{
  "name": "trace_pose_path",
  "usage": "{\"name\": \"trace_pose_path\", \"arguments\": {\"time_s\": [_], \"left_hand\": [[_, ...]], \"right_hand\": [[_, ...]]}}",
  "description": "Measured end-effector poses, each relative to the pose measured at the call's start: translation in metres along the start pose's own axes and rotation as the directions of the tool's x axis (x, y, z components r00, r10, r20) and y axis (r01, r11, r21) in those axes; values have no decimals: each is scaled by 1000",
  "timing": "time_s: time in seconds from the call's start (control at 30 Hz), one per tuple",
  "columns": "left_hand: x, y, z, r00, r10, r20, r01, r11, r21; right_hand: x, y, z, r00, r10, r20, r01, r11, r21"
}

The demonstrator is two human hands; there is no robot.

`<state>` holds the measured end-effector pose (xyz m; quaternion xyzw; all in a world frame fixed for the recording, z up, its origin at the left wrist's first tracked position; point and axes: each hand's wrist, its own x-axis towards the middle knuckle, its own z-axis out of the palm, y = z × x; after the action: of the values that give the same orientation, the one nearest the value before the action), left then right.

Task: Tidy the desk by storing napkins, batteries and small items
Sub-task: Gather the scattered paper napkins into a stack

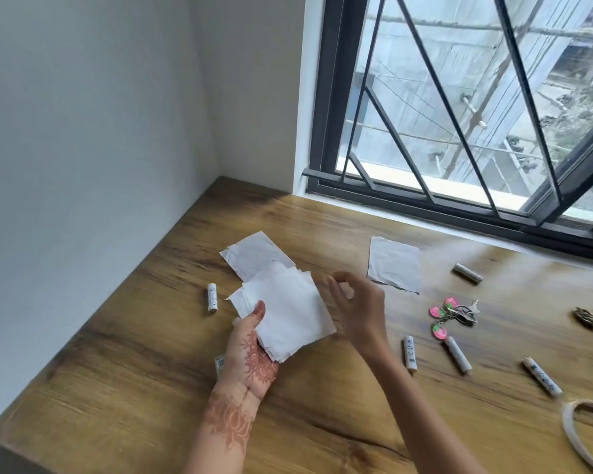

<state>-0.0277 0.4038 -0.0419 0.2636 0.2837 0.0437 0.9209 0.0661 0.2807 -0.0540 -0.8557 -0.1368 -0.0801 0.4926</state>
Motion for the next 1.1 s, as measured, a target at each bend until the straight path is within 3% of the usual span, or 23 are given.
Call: {"name": "trace_pose_path", "arguments": {"time_s": [0.23, 0.43, 0.7, 0.87, 1.0, 1.1], "left_hand": [[-5, 5, 2, 999, 43, -6, -43, 999, 26], [-5, 5, 10, 996, 53, -68, -48, 997, 63], [-5, 3, 14, 998, 61, -35, -58, 995, 77], [1, 3, 13, 1000, 23, -11, -22, 999, 41], [8, -2, 6, 1000, 5, 2, -5, 1000, 21], [8, -2, 5, 1000, -28, 14, 28, 999, 41]], "right_hand": [[46, 67, -53, 992, 13, 122, 38, 913, -406], [51, 88, -75, 978, 62, 199, 47, 865, -500], [49, 87, -68, 991, 89, 105, -39, 915, -401], [41, 50, -55, 993, 85, -80, -98, 980, -175], [23, 1, -37, 994, 85, -65, -82, 996, 45], [-2, -38, -20, 997, 75, -7, -74, 992, 98]]}}
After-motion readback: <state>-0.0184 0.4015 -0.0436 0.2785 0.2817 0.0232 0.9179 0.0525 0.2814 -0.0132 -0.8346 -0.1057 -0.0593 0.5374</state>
